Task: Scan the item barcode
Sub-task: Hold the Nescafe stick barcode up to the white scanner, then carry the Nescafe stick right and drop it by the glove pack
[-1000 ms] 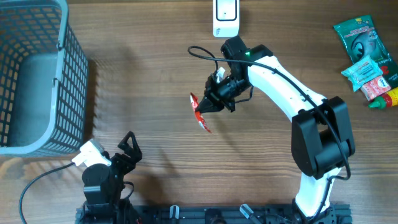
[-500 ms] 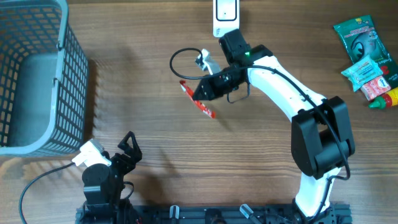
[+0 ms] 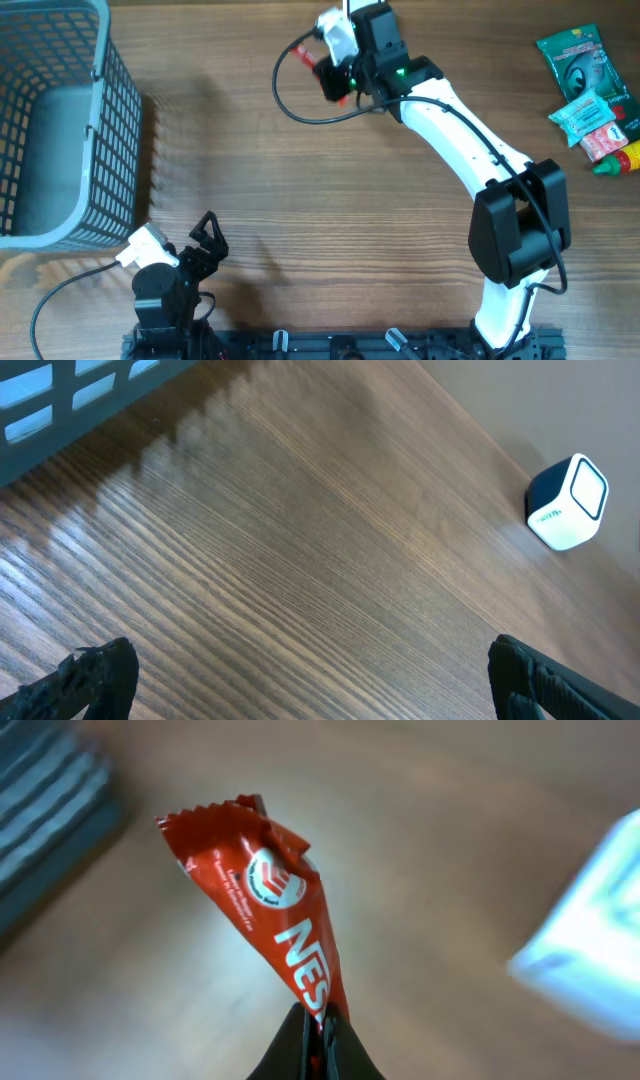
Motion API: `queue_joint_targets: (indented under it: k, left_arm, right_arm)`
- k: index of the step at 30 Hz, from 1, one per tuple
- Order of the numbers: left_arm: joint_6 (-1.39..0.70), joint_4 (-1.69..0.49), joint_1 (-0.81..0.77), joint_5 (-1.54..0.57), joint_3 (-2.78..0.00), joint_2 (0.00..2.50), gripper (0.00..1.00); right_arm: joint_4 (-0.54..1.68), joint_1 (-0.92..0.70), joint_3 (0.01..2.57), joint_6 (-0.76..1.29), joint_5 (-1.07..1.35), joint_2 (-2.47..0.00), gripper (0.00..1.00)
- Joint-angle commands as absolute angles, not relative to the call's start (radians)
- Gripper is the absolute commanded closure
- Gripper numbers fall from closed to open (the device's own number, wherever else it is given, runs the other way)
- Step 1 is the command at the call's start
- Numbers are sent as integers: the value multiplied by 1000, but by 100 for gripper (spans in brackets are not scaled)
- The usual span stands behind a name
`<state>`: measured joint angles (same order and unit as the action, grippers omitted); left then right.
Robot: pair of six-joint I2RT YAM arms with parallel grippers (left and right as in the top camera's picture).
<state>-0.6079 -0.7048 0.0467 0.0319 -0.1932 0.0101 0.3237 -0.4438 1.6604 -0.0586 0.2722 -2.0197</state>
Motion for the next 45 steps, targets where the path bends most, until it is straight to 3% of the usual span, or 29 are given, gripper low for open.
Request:
queue_joint_targets:
  k: [1,11,21,33,45]
  left_arm:
    - [-614,-706,41,42,-183,9,0]
    - [-614,-706,41,43,-183,9,0]
    - [-614,-706,41,43,-183,9,0]
    - [-614,-706,41,42,-183,9,0]
    - [-614,-706,41,42,-183,9,0]
  right_arm:
    - [194,-445,1681,-125,-29,-2012,96]
    - [-78,-435,1720,-211,-169,-2131,96]
    - [-38,-382,2019,-179,-177,-2389,96]
    - [-54,-336,2037,-47,-192,-2455,96]
    - [421,-230,2109,110,-409,-2384,96]
